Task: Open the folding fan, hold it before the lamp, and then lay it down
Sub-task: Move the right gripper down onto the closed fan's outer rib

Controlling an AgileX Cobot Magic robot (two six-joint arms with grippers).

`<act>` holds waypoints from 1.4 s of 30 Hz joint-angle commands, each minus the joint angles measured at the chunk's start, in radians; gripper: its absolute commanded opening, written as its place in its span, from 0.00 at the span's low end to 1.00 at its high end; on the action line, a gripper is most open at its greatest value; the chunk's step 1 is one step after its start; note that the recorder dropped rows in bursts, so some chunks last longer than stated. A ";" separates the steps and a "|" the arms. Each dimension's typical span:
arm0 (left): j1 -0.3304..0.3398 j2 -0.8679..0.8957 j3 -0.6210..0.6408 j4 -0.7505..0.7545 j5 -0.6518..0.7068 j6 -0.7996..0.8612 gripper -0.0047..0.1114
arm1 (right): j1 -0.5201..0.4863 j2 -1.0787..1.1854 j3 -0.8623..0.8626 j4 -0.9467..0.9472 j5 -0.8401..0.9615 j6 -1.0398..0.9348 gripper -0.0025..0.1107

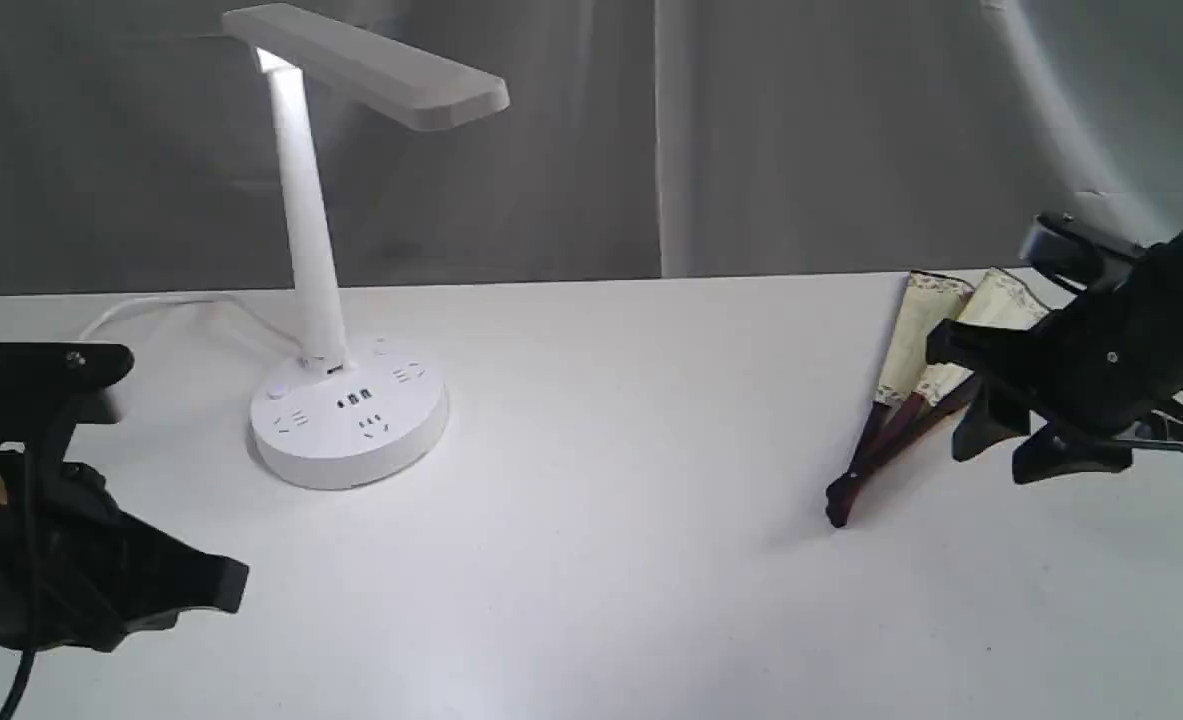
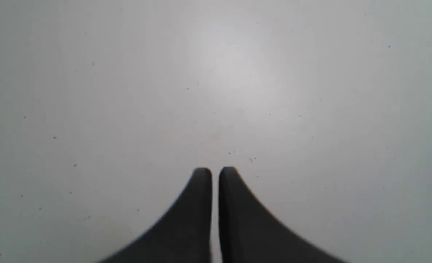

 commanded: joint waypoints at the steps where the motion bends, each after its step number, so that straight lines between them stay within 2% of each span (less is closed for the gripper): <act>1: -0.007 0.003 -0.007 -0.003 -0.035 0.012 0.07 | 0.001 0.013 -0.007 0.103 -0.006 -0.070 0.45; 8: -0.007 0.003 -0.007 -0.003 -0.033 0.013 0.07 | -0.001 0.065 -0.020 0.325 -0.030 -0.125 0.44; 24: -0.007 0.003 -0.007 -0.003 -0.069 0.011 0.07 | -0.001 0.120 -0.029 0.366 -0.106 -0.134 0.44; 37: -0.007 0.003 -0.007 -0.003 -0.075 0.005 0.07 | -0.001 0.202 -0.029 0.609 -0.149 -0.219 0.44; 42: -0.007 0.003 -0.007 -0.003 -0.081 0.003 0.07 | -0.001 0.209 -0.029 0.617 -0.194 -0.230 0.44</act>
